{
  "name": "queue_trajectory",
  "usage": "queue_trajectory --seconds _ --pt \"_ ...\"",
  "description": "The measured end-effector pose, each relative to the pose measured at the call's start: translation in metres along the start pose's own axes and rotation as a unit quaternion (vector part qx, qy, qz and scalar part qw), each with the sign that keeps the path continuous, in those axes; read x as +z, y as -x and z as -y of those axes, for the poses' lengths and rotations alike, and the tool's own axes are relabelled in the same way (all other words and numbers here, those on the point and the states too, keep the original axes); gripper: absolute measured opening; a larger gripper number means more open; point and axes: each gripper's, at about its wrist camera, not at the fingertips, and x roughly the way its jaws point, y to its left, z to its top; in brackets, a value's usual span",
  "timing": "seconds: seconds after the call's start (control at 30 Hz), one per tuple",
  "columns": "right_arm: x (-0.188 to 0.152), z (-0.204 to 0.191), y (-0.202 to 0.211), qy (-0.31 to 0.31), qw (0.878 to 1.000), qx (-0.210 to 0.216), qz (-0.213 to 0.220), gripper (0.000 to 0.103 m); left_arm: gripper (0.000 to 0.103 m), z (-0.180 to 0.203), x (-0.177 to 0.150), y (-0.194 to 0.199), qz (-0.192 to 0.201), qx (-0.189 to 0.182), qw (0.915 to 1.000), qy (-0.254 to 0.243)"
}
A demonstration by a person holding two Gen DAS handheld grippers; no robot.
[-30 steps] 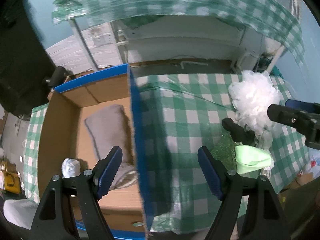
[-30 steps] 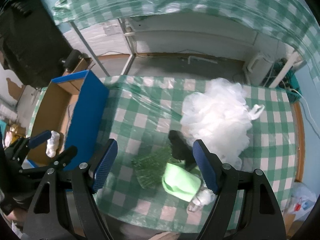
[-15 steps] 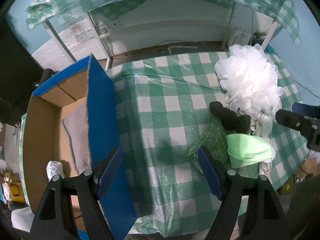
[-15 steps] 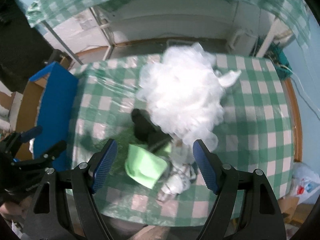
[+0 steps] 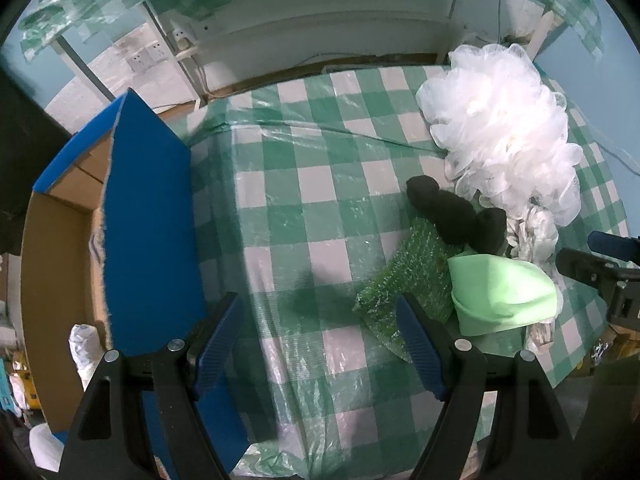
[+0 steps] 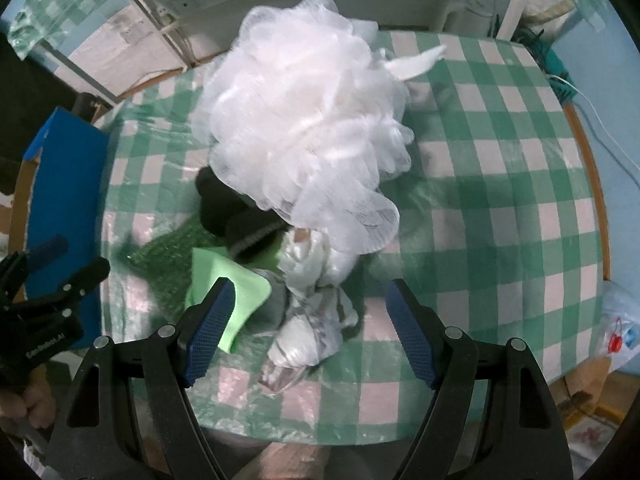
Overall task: Organize soft objects
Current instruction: 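Close the right tool on the white plastic bundle while the left tool grasps the green scrubber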
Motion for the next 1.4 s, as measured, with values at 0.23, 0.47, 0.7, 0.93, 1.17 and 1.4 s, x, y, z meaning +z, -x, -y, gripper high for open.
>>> queue_trajectory --seconds 0.23,0.47,0.7,0.93,1.17,1.4 --pt "-0.006 0.006 -0.016 -0.002 1.000 -0.014 -0.022 0.078 0.079 0.003 0.003 -0.012 -0.013 -0.008 0.9999 0.005" --pt "-0.010 0.007 -0.027 0.004 0.999 -0.021 -0.040 0.078 0.079 0.004 0.005 -0.020 -0.020 -0.014 0.9996 0.011" --pt "-0.011 0.005 -0.039 0.014 0.998 -0.026 -0.056 0.078 0.079 0.005 0.005 -0.025 -0.023 -0.017 0.9995 0.012" --pt "-0.012 -0.007 -0.048 0.036 0.997 -0.020 -0.064 0.067 0.079 0.010 0.007 -0.033 -0.030 -0.025 0.9992 0.009" --pt "-0.011 -0.010 -0.048 0.048 0.997 -0.004 -0.065 0.046 0.079 0.027 0.004 -0.036 -0.034 -0.038 0.9985 -0.019" --pt "-0.008 0.004 -0.030 0.035 0.998 -0.017 -0.044 0.044 0.082 0.050 -0.002 -0.040 -0.036 -0.028 0.9967 -0.067"
